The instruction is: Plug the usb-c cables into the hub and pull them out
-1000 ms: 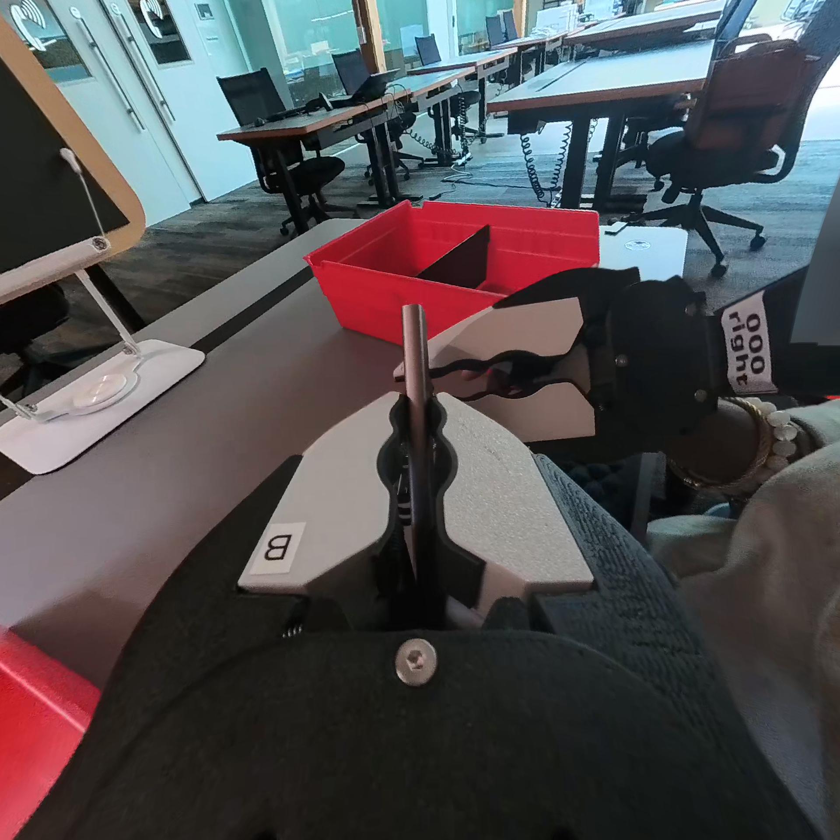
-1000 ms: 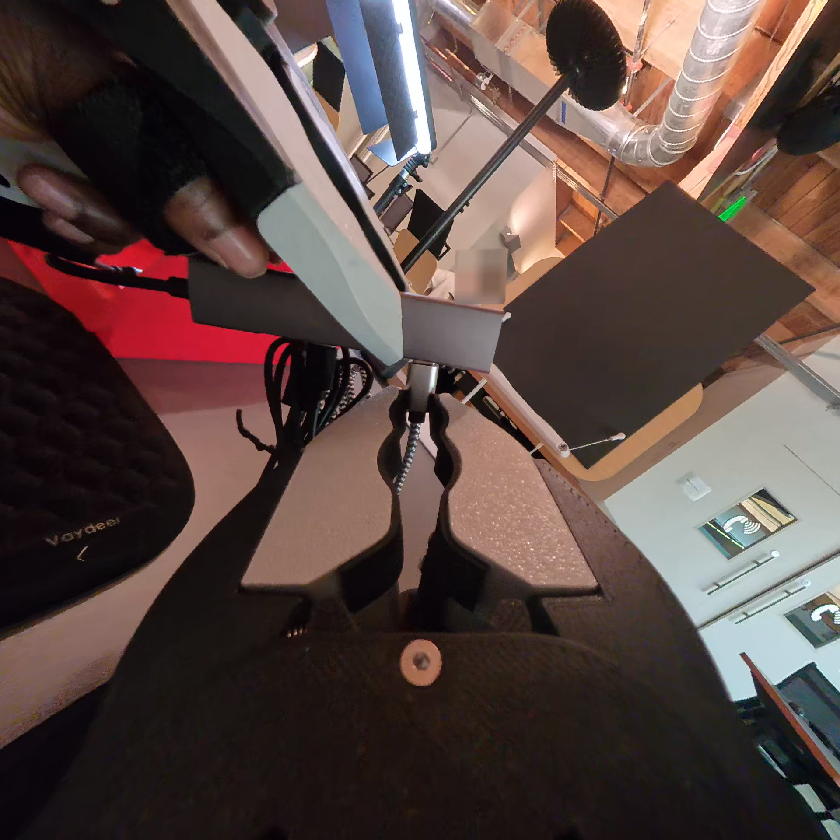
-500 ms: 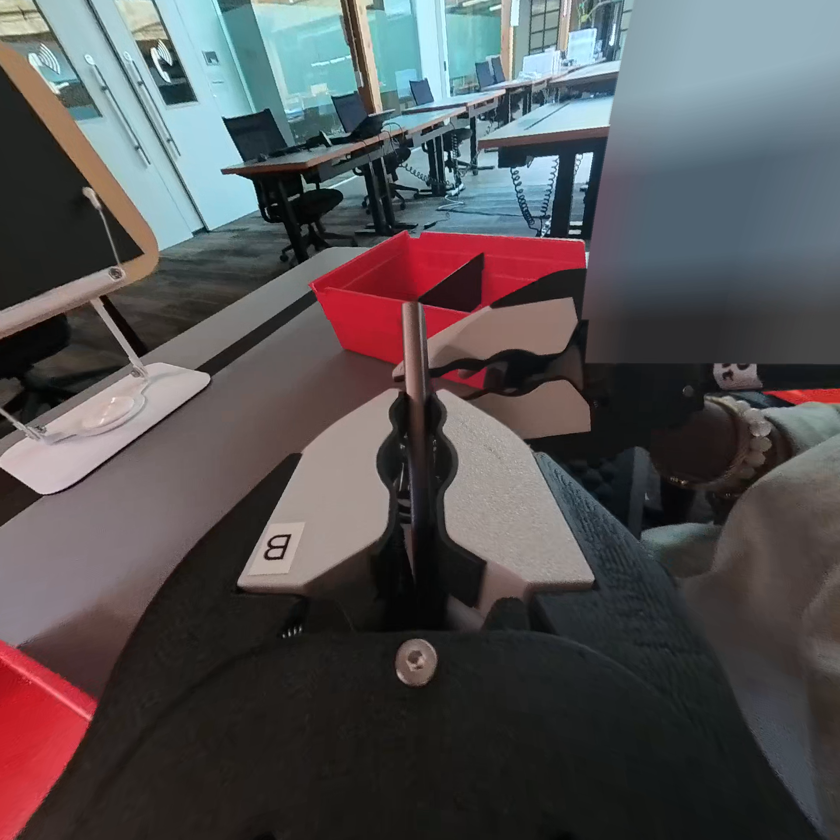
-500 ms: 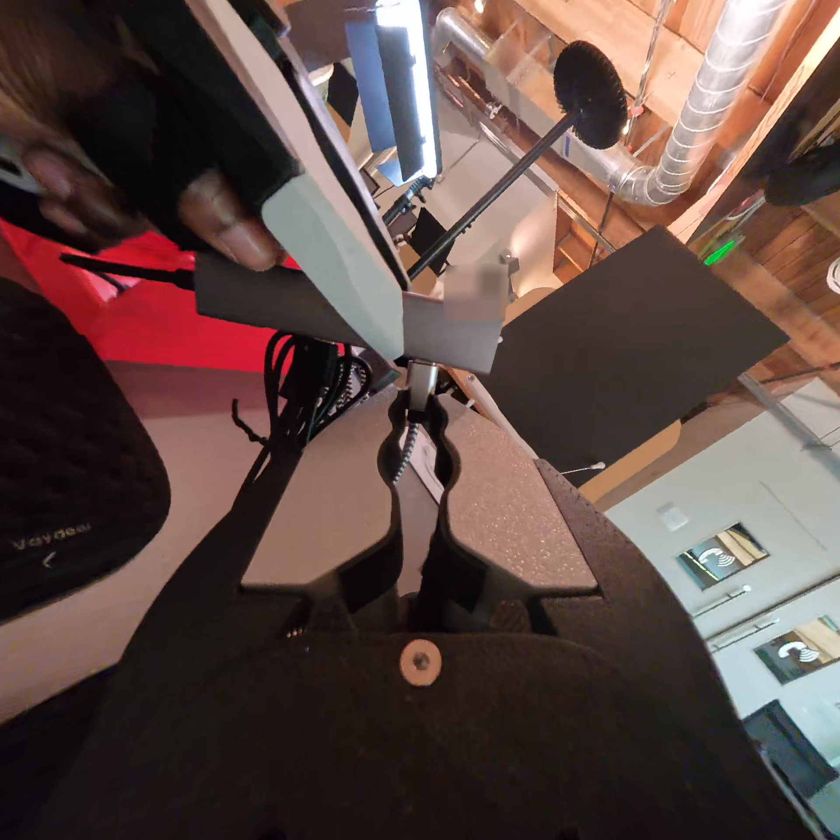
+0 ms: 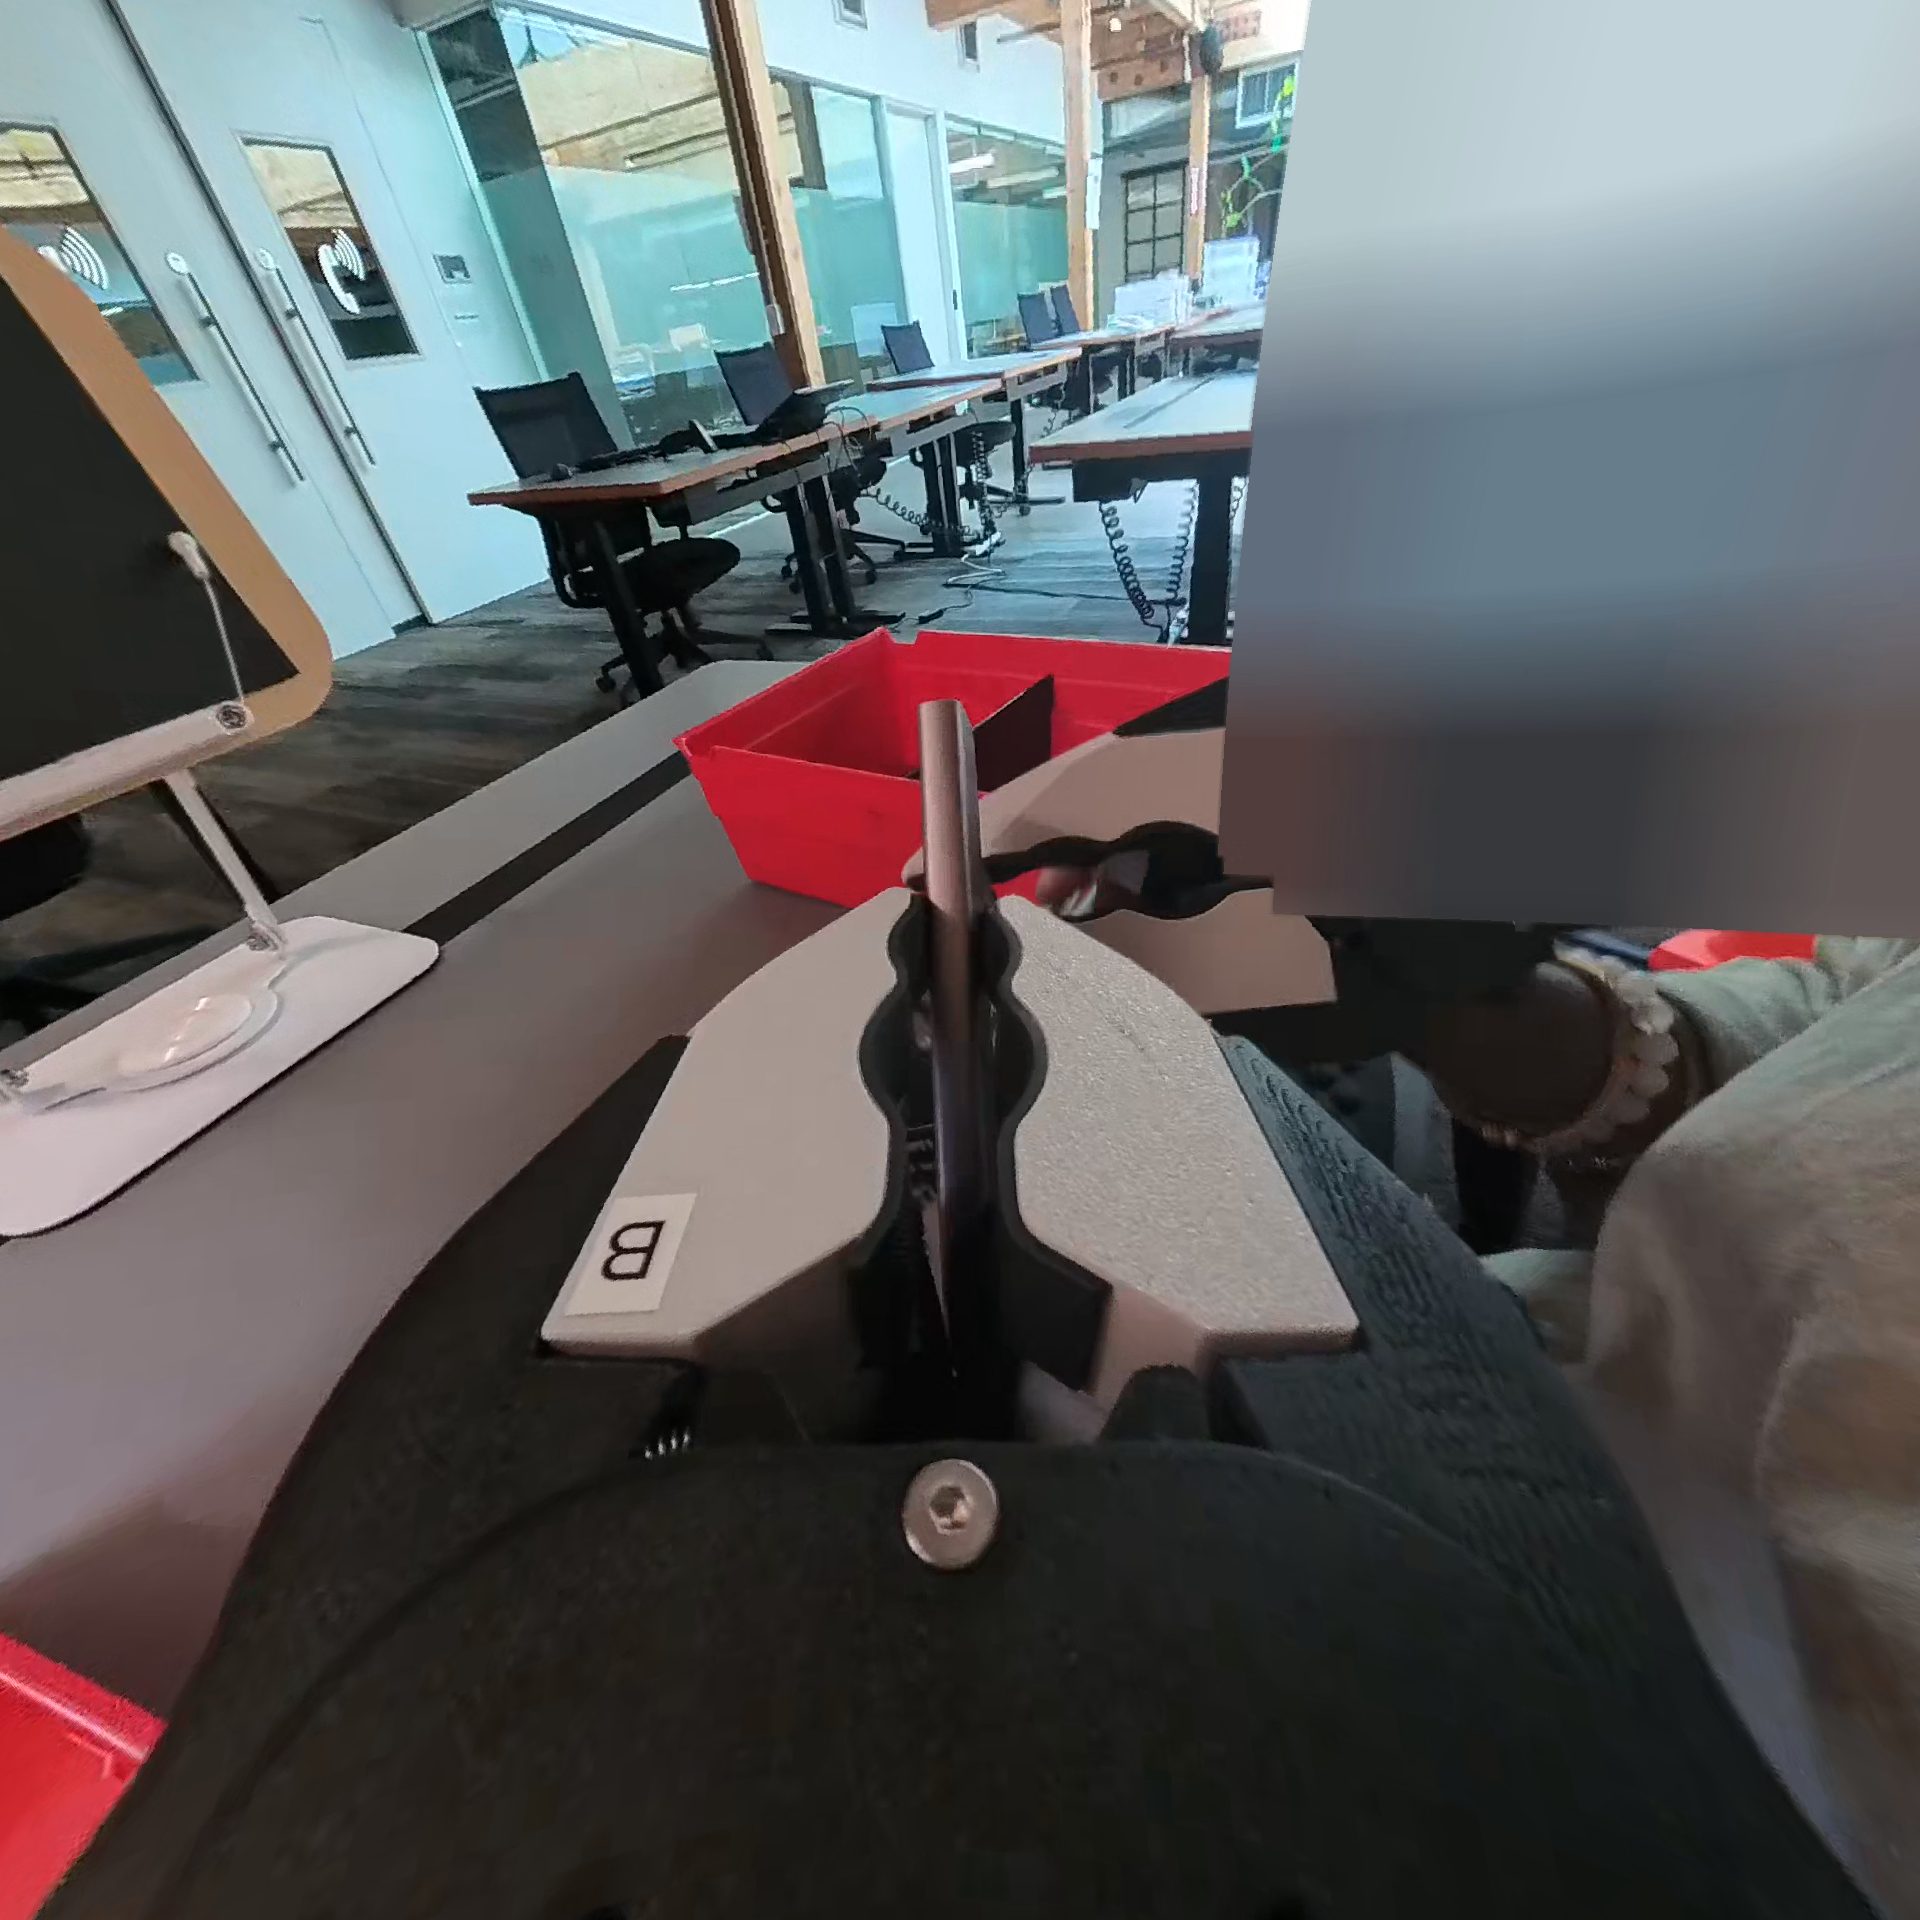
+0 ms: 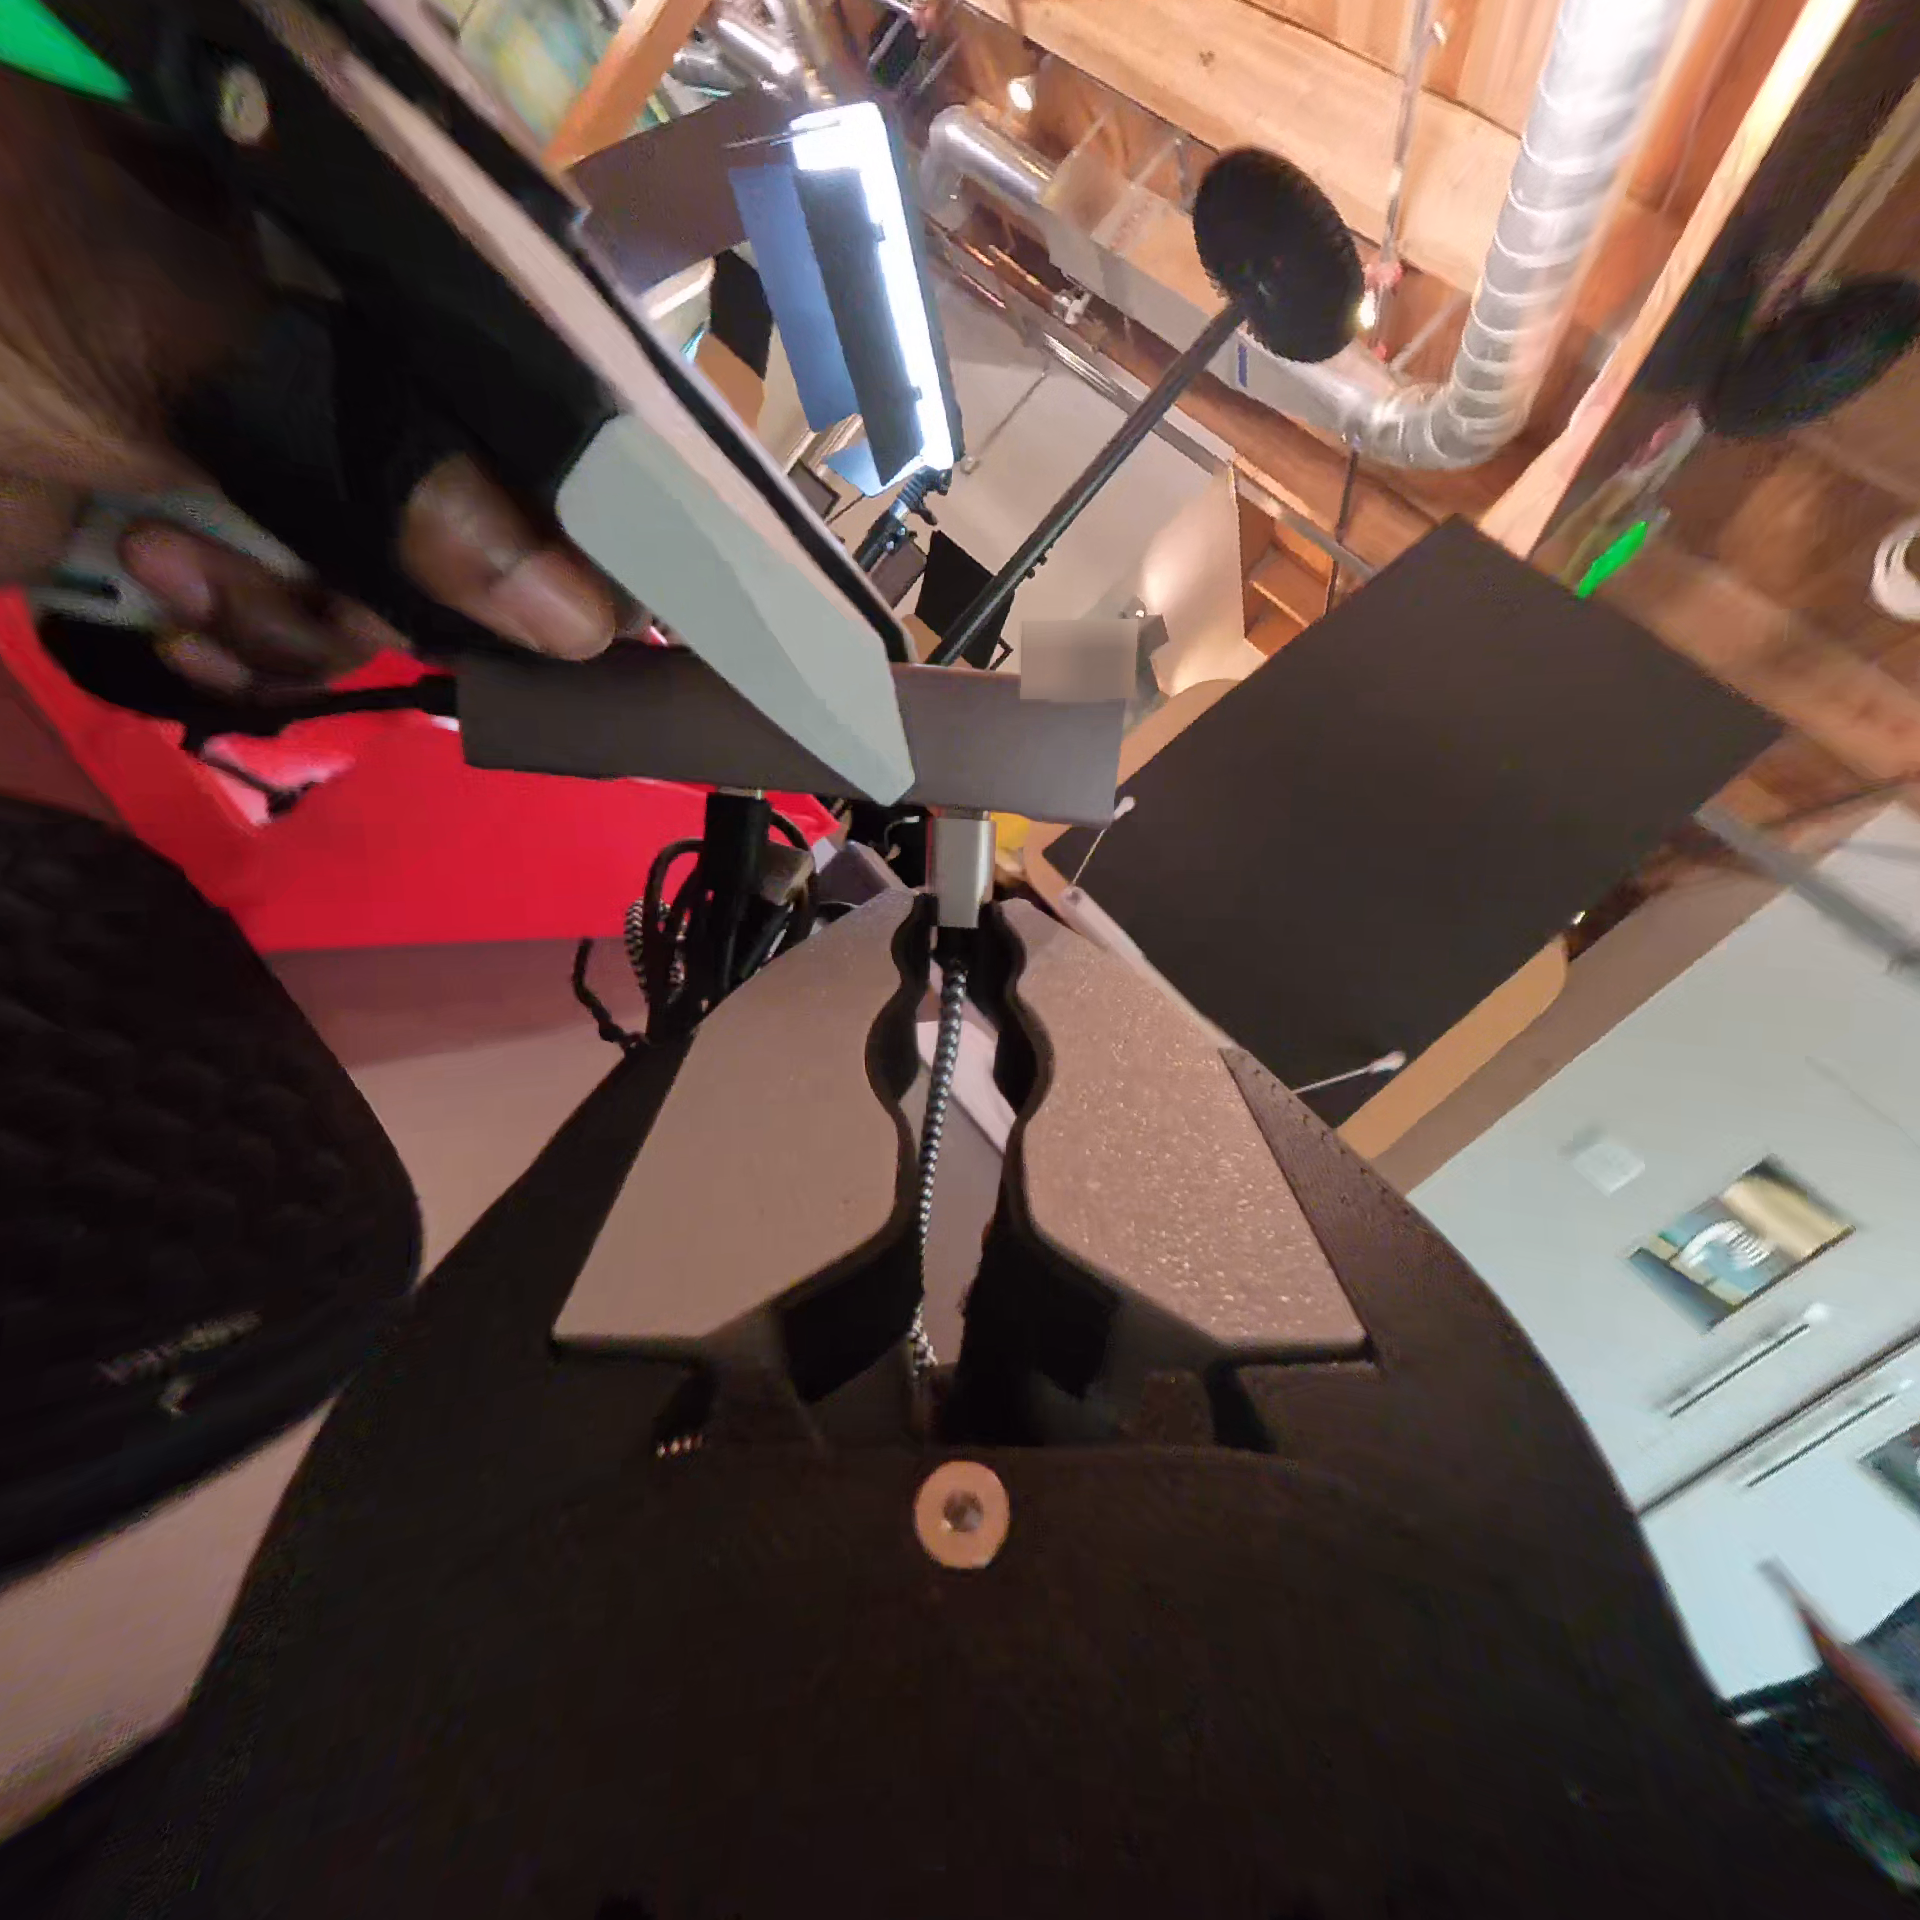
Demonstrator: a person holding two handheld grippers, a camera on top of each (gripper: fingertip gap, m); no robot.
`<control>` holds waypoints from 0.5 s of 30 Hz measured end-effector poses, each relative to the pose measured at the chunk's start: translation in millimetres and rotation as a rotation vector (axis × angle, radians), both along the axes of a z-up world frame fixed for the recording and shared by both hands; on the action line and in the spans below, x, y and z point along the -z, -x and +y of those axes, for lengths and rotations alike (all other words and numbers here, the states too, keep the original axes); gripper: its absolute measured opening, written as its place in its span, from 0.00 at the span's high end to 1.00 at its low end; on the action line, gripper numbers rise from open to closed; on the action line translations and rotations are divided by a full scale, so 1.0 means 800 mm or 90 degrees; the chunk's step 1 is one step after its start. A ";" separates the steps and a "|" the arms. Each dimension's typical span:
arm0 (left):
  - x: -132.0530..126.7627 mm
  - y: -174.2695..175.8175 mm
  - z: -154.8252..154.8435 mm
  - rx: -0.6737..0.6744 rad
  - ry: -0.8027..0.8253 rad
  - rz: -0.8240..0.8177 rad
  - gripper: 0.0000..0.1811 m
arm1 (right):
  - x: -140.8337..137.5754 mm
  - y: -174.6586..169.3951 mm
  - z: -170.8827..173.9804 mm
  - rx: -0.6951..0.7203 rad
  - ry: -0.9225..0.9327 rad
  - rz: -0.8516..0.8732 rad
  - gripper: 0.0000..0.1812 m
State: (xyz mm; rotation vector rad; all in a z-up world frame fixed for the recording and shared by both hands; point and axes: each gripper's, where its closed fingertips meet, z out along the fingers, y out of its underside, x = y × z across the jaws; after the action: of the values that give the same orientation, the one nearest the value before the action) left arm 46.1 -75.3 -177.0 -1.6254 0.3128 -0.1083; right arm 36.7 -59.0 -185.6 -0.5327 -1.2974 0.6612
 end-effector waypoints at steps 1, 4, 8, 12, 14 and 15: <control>-0.002 0.004 0.000 -0.003 -0.006 -0.016 0.96 | 0.001 0.003 -0.002 -0.001 0.062 0.004 0.95; 0.000 0.008 0.002 -0.013 -0.032 -0.061 0.96 | 0.003 0.006 0.000 0.033 0.066 0.000 0.95; 0.009 0.001 0.009 -0.007 -0.026 -0.046 0.96 | 0.003 0.001 0.018 0.023 -0.009 -0.041 0.95; -0.036 0.054 -0.035 -0.048 -0.165 -0.141 1.00 | 0.006 -0.022 0.081 0.096 0.083 -0.032 0.95; -0.034 0.041 -0.035 -0.006 -0.121 -0.117 1.00 | 0.012 -0.024 0.058 0.046 0.087 -0.039 0.95; -0.024 0.027 -0.026 0.010 -0.085 -0.077 1.00 | 0.015 -0.020 0.055 0.062 0.060 -0.052 0.95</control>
State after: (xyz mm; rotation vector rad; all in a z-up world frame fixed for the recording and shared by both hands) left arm 24.6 -95.9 -157.7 -1.4776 0.2347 -0.1924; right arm 52.8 -15.3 -197.3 -0.7018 -1.3130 0.6262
